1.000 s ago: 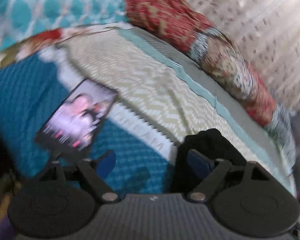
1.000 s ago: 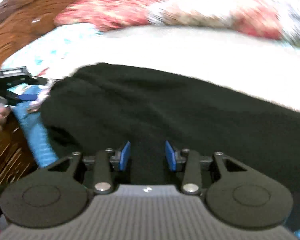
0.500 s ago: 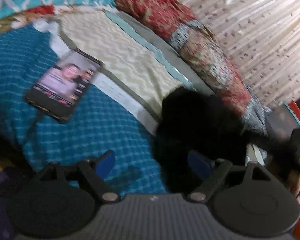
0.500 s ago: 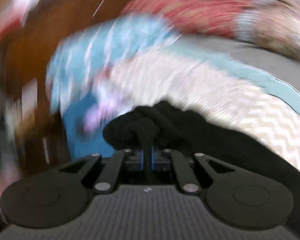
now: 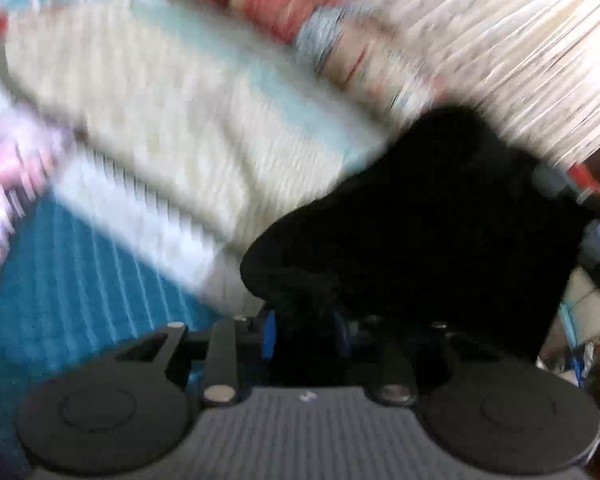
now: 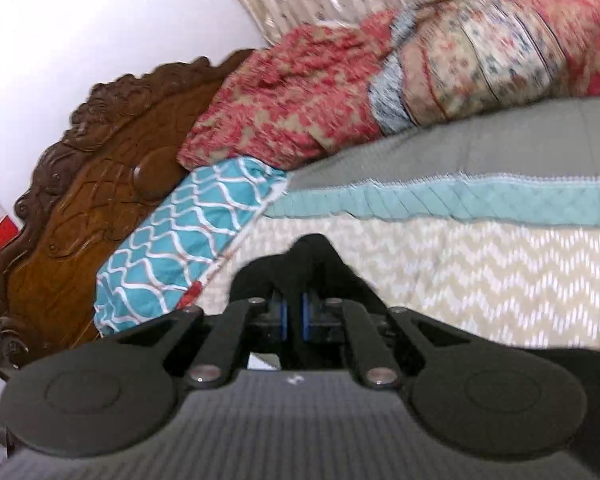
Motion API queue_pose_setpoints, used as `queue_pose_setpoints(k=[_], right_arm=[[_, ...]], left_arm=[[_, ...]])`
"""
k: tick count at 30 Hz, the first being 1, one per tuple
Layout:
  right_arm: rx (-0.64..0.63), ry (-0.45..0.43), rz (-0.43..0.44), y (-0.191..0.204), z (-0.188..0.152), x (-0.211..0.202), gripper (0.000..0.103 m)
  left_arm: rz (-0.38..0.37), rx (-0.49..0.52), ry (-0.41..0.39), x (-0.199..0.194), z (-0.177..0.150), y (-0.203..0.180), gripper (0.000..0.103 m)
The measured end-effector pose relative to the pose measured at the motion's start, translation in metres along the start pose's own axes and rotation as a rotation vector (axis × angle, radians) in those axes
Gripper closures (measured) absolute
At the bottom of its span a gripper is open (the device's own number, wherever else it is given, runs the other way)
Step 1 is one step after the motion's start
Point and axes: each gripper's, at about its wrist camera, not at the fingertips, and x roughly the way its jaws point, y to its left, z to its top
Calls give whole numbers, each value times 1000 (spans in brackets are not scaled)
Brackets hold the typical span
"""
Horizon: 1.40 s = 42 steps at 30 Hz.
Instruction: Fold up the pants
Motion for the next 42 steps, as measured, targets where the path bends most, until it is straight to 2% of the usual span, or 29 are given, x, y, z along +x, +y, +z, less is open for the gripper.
queue_pose_setpoints(k=[2, 4, 6, 8, 10, 12, 14, 19, 21, 23, 26, 28, 30, 32, 33, 35, 36, 37, 40, 42], right_arm=[[-102, 6, 28, 18, -10, -2, 94], [-200, 53, 75, 36, -31, 1, 94], [-267, 168, 151, 51, -65, 15, 93], [-385, 312, 156, 68, -110, 40, 93], [-459, 414, 121, 75, -146, 60, 92], [-430, 444, 101, 69, -163, 68, 92], [-340, 424, 119, 61, -154, 63, 92], [-232, 250, 127, 54, -108, 30, 93], [-217, 207, 108, 51, -87, 29, 93], [-222, 174, 76, 51, -67, 29, 94], [-218, 151, 20, 45, -34, 38, 94], [-232, 147, -4, 43, -18, 44, 94], [-240, 153, -27, 41, -8, 53, 94], [-228, 150, -29, 40, -3, 53, 94], [-223, 147, -19, 40, -3, 50, 94], [-232, 143, 21, 47, -8, 43, 94], [-244, 140, 44, 52, -12, 38, 94], [-257, 144, 61, 56, -16, 36, 94], [-267, 183, 86, 60, -36, 31, 94], [-267, 213, 97, 57, -50, 32, 94]], left_arm=[[20, 10, -90, -35, -1, 3, 77], [55, -29, -105, -57, -11, 19, 77], [115, -71, -32, -52, -26, 37, 76], [191, -91, 58, -38, -44, 50, 71], [189, -63, 49, -47, -56, 51, 66], [202, -35, 68, -59, -56, 48, 60], [180, -47, 57, -74, -55, 48, 58], [136, -29, -17, -100, -43, 38, 58], [45, -7, -56, -103, -38, 32, 58], [-23, 68, -60, -95, -31, 17, 58], [-107, 276, -72, -73, -25, -15, 58], [-156, 385, -46, -49, -20, -29, 62], [-219, 430, 30, -19, -10, -35, 62], [-233, 445, 95, 10, 1, -36, 70], [-214, 452, 132, 26, 6, -36, 78], [-72, 415, 188, 60, 17, -29, 88], [-31, 360, 193, 71, 24, -18, 95], [-44, 298, 187, 76, 31, -7, 98], [-120, 79, 190, 82, 45, 29, 98], [-131, 27, 210, 83, 44, 40, 98]])
